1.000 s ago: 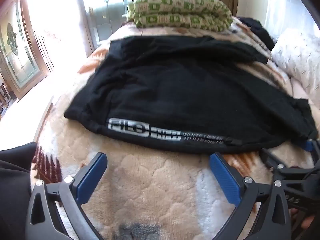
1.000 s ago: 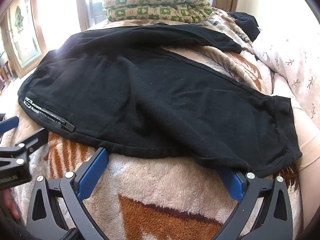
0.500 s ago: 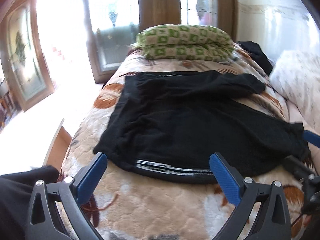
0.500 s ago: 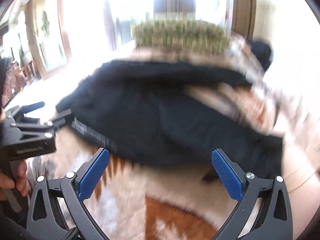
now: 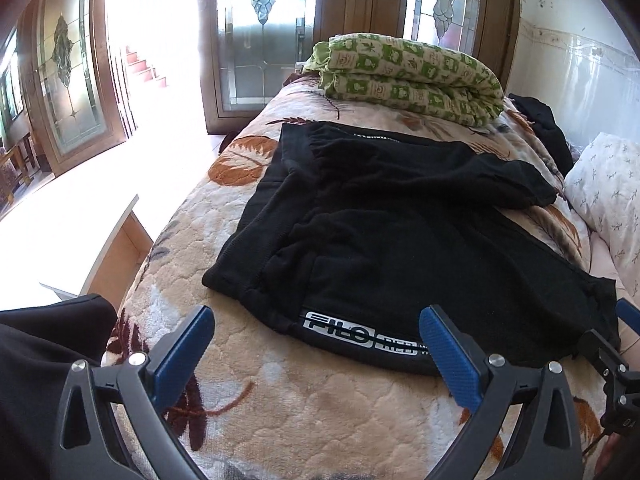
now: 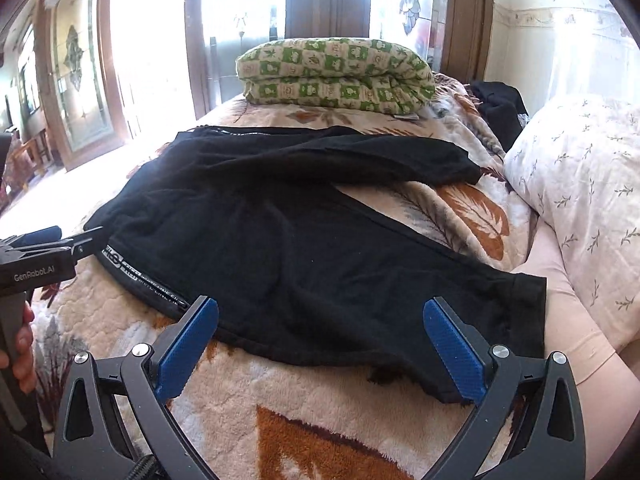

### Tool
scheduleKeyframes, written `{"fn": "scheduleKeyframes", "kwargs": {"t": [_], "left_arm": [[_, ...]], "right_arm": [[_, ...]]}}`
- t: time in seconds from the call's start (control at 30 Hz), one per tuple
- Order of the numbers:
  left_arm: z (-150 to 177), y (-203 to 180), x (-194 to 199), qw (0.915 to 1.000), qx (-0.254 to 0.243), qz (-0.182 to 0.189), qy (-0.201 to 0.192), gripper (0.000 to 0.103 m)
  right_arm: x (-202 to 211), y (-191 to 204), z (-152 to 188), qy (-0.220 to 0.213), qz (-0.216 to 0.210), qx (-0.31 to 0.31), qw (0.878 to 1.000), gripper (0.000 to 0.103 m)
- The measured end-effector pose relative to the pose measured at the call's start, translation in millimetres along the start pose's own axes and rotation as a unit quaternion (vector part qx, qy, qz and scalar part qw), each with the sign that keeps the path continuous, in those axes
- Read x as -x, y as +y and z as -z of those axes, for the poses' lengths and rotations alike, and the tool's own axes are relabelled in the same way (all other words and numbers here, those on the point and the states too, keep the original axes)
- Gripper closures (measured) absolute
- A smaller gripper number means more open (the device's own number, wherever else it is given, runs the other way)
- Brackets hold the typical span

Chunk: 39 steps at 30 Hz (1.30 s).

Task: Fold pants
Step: 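Position both grippers above the black sweatpants lying flat on the bed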

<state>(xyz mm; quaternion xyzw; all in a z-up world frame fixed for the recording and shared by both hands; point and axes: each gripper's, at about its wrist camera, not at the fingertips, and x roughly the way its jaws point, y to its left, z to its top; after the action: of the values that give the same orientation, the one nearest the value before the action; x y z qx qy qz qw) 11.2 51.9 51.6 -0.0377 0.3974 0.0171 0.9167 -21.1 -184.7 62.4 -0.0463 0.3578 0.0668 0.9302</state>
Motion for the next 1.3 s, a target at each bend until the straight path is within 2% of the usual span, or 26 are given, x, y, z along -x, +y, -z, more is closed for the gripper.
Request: {"fn": "scheduleKeyframes", "kwargs": {"t": [1.3], "left_arm": [[-1, -5, 0, 1.0000, -0.008, -0.001, 0.002, 0.000]], "right_arm": [[9, -11, -6, -0.008, 0.000, -0.028, 1.000, 0.000]]}}
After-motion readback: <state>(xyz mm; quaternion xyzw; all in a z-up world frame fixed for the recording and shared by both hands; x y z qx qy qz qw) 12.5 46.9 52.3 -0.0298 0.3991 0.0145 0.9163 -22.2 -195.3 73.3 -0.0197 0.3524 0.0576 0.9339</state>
